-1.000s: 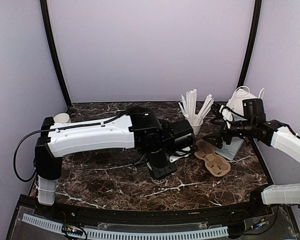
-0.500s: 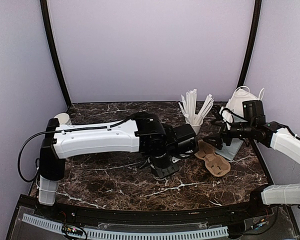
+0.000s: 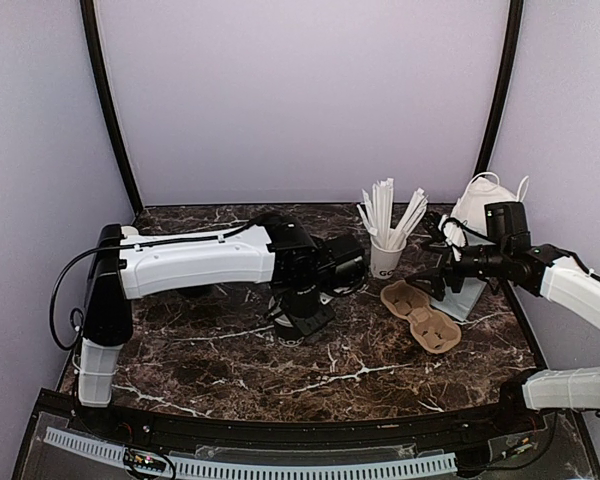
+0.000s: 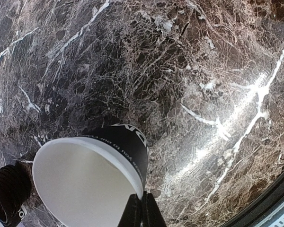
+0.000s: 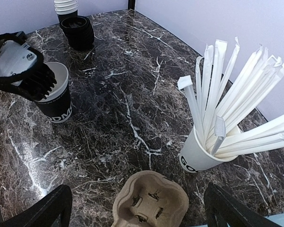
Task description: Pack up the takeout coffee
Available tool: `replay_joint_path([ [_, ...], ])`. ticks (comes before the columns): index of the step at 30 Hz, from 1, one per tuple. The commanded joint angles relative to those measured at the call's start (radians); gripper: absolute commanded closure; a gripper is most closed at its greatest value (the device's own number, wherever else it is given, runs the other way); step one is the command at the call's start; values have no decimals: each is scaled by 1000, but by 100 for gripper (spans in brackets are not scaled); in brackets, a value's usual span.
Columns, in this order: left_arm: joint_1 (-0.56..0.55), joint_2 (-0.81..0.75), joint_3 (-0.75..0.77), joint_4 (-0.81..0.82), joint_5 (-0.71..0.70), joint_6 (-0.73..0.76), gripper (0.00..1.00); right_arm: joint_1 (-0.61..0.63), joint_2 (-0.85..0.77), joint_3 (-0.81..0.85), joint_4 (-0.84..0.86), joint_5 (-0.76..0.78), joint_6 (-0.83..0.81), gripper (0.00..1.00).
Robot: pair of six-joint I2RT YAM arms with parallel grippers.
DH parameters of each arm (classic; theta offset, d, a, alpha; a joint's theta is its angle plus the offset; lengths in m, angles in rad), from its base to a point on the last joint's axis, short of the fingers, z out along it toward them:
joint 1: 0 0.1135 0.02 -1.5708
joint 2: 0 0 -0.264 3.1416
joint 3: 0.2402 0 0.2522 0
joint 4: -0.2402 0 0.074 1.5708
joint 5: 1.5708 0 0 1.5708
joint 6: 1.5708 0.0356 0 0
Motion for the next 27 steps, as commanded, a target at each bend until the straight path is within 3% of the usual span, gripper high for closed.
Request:
replay_joint_path([
  [1, 4, -31, -21, -15, 20, -24, 100, -6, -6, -12, 34, 2, -11, 1],
  [3, 5, -31, -22, -18, 21, -24, 99, -7, -5, -13, 34, 4, -12, 1],
  [6, 6, -31, -8, -30, 17, -26, 84, -7, -1, -12, 32, 3, -12, 1],
  [8, 6, -32, 10, -48, 9, -28, 79, -6, -1, -12, 32, 4, -12, 1],
  [19, 11, -152, 91, -137, -89, -35, 63, -7, 4, -14, 33, 4, -13, 1],
  [23, 82, -264, 24, -158, -143, -76, 60, -7, 6, -14, 34, 6, -13, 1],
  [27, 243, -389, -128, -133, -176, -107, 61, -7, 4, -17, 35, 7, -13, 1],
])
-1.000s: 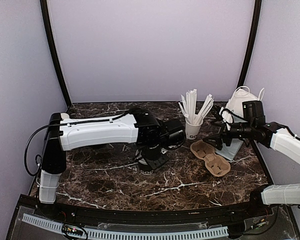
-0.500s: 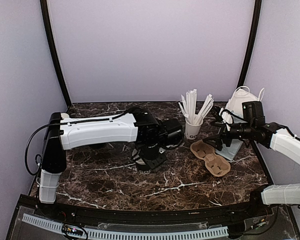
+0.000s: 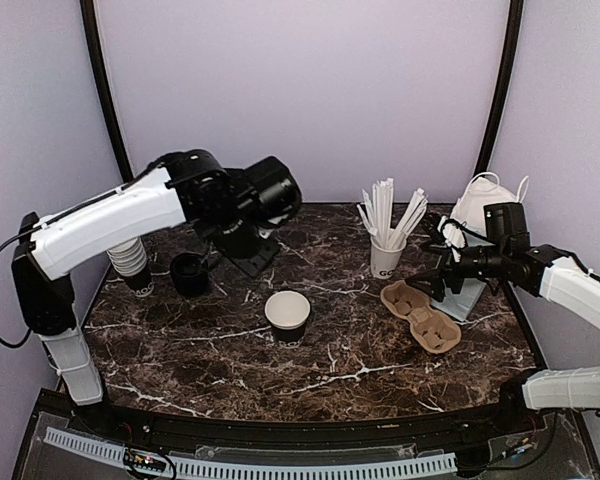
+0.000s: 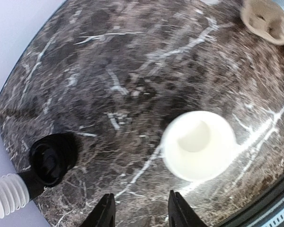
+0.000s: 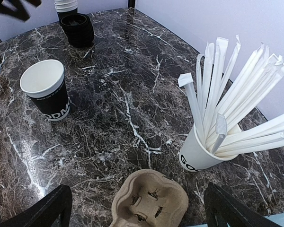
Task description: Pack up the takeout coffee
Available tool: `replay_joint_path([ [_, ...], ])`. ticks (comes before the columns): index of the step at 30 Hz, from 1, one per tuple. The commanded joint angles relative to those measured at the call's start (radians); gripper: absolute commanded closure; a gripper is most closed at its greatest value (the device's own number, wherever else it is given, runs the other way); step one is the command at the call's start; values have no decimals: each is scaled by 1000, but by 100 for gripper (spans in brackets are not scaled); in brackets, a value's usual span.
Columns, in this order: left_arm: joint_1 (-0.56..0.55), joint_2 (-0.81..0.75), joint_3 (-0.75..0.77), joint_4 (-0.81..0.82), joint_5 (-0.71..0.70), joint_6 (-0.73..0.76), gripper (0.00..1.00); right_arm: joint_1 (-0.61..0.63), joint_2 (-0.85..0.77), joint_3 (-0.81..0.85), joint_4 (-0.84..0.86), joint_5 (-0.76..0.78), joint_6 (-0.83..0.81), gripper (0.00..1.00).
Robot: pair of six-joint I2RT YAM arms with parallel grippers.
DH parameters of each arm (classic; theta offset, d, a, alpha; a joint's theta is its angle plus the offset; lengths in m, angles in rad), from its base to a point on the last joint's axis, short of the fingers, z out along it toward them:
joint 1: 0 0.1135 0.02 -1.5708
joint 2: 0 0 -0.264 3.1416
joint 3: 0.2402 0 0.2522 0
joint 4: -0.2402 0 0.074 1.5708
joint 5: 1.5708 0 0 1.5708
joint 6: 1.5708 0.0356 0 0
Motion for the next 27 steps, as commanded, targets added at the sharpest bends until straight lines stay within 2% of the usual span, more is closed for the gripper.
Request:
replay_joint_path([
  [1, 162, -176, -144, -11, -67, -27, 61, -8, -1, -12, 35, 4, -2, 1],
  [7, 348, -259, -328, 125, 22, 97, 64, -7, -1, -15, 37, 4, -7, 1],
  [10, 410, -247, -348, 151, 38, 157, 65, -8, 0, -15, 36, 4, -8, 1],
  [14, 429, -172, -347, 118, 44, 193, 59, -9, -1, -15, 34, 4, -9, 1],
  [16, 431, -140, -348, 109, 11, 191, 46, -8, 1, -17, 36, 7, -10, 1],
  [17, 430, -131, -353, 112, 4, 193, 45, -8, 0, -18, 37, 7, -11, 1],
  [23, 438, -79, -364, 145, 14, 227, 49, -9, 4, -20, 36, 7, -15, 1],
  [27, 450, -37, -354, 143, 16, 227, 55, -8, 6, -22, 38, 9, -16, 1],
])
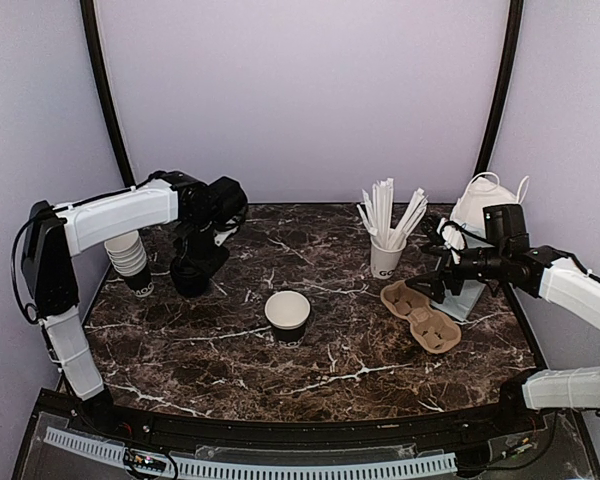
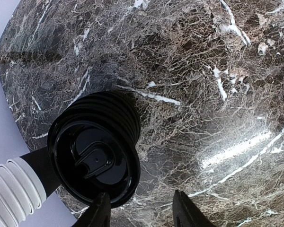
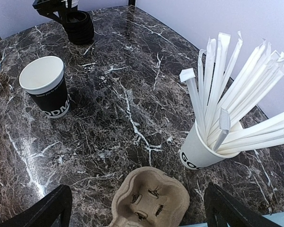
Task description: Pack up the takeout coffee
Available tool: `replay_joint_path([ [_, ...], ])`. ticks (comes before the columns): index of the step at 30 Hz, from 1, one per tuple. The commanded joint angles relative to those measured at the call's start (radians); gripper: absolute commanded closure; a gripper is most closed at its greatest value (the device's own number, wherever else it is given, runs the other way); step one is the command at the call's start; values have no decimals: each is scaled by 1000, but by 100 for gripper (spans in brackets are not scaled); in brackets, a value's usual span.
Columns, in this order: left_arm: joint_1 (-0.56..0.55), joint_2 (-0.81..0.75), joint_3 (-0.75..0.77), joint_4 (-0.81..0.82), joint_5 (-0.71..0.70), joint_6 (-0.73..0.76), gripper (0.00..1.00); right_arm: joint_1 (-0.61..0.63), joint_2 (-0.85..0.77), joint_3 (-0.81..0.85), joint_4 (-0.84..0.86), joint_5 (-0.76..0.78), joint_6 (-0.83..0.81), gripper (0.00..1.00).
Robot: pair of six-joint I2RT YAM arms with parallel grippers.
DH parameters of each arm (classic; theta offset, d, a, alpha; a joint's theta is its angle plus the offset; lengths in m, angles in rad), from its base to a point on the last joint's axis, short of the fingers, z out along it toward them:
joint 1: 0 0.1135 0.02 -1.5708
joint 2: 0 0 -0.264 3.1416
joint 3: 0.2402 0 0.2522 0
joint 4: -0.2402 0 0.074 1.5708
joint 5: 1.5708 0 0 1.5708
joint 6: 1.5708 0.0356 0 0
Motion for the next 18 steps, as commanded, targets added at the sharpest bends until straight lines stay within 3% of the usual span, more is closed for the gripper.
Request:
replay_joint_path([
  [1, 16, 25, 8, 0, -5, 16, 56, -7, 4, -13, 37, 5, -9, 1],
  [18, 57, 78, -21, 12, 6, 17, 72, -9, 8, -17, 37, 10, -17, 1],
])
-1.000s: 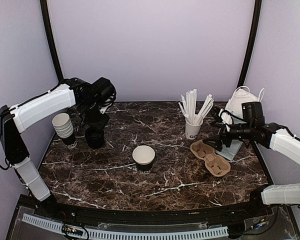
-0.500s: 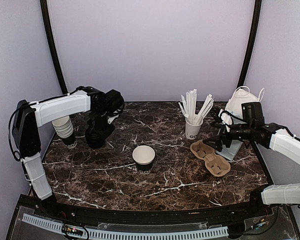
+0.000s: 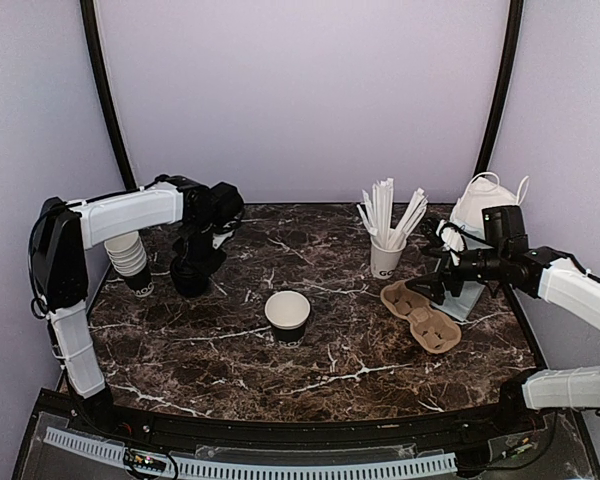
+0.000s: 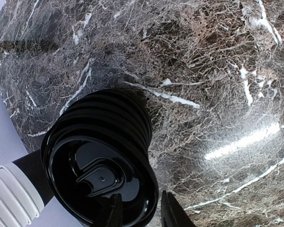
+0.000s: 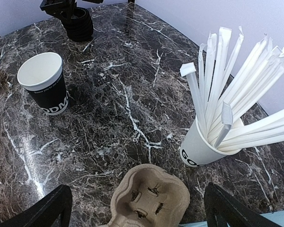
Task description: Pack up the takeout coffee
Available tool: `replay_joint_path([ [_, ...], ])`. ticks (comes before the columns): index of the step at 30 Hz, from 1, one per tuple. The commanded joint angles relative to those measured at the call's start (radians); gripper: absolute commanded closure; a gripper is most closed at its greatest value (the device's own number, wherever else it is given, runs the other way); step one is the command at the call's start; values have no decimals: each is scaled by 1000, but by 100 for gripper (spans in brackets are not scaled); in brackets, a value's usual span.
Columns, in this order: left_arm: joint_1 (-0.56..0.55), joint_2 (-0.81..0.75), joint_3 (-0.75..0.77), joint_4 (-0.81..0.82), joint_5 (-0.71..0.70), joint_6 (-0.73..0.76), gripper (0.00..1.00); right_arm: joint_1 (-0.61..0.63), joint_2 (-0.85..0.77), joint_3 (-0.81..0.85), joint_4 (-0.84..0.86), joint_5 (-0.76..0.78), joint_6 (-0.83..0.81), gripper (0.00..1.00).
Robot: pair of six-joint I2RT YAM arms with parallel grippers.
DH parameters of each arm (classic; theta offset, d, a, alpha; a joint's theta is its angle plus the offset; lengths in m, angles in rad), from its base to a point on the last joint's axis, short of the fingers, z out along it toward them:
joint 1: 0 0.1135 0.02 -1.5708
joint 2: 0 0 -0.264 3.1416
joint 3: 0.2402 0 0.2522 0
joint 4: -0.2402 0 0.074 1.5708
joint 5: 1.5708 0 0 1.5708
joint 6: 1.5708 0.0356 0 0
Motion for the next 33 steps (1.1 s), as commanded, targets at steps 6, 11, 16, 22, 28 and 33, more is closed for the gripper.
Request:
replay_joint_path([
  [6, 3, 18, -22, -1, -3, 12, 74, -7, 3, -9, 37, 5, -11, 1],
  [11, 2, 25, -20, -2, -4, 14, 77, -7, 2, -9, 37, 6, -11, 1],
  [16, 2, 20, 2, -17, -20, 7, 84, -7, 2, -9, 38, 6, -11, 1],
  [22, 2, -2, 43, -53, -27, 2, 88, -8, 1, -9, 37, 9, -11, 1],
  [28, 1, -42, 115, -113, -12, -16, 89, -8, 4, -8, 36, 8, -11, 1],
  [33, -24, -100, 219, -113, 154, -12, 88, -6, 1, 14, 41, -18, 20, 3],
])
